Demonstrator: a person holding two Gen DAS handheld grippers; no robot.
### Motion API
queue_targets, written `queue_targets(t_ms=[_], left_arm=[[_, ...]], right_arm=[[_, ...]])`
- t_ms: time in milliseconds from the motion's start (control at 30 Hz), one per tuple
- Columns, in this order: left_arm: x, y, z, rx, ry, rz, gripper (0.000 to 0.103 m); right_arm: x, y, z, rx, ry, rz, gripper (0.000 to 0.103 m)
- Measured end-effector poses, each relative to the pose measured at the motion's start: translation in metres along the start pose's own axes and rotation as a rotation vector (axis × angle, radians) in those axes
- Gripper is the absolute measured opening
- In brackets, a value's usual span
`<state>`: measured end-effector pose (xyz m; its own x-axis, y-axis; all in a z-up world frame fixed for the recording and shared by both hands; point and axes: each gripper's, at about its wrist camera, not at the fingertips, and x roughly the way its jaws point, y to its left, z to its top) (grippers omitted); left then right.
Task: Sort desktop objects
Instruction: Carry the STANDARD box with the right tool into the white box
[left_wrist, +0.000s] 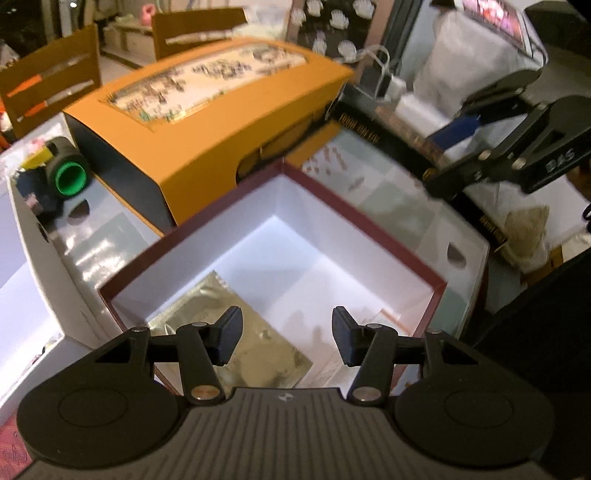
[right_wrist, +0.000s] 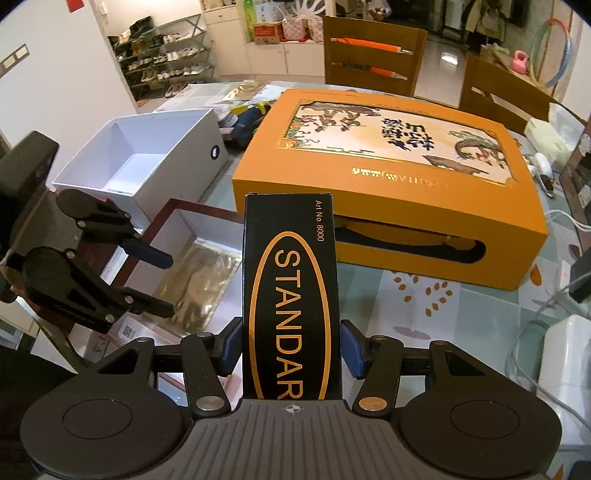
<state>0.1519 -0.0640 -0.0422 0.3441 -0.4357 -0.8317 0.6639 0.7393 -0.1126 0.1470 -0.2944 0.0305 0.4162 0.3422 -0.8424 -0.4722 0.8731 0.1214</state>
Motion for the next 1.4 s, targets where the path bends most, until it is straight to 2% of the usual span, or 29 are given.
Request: queue_targets(t_ms=[167,433,667,900,1200,1267,1400], left_arm=[[-0.020,-0.011,0.003,-0.056,-0.065,0.062,0.060],[-0.072,-0.026,0.007,-0.219,-0.216,0.243,0.060],[-0.111,-0.026,-0.005,-0.374,-0.269,0.394,0.060],[-0.147,0.003,-0.033,-0.541,-0.289,0.445,0.060],[-0.192,0.040,-0.070,-0.517,-0.276,0.496,0.062],[-0.199,0.045,-0.078,-0.512,-0.276,0.503,0.066],[-0.209,0.053,-0.095,-0.512,-0.272,0.520,0.066]], right_arm=[[0.004,0.004,0.010,-0.048,-0.006,0.031,0.058],[0.006,0.013,0.038,-0.152,-0.039,0.104,0.058],[0.013,0.031,0.065,-0.269,-0.055,0.182,0.058],[0.027,0.060,0.094,-0.322,-0.057,0.193,0.058],[0.049,0.111,0.127,-0.352,-0.040,0.188,0.058],[0.055,0.122,0.134,-0.363,-0.035,0.191,0.058],[0.064,0.140,0.147,-0.363,-0.040,0.197,0.058]])
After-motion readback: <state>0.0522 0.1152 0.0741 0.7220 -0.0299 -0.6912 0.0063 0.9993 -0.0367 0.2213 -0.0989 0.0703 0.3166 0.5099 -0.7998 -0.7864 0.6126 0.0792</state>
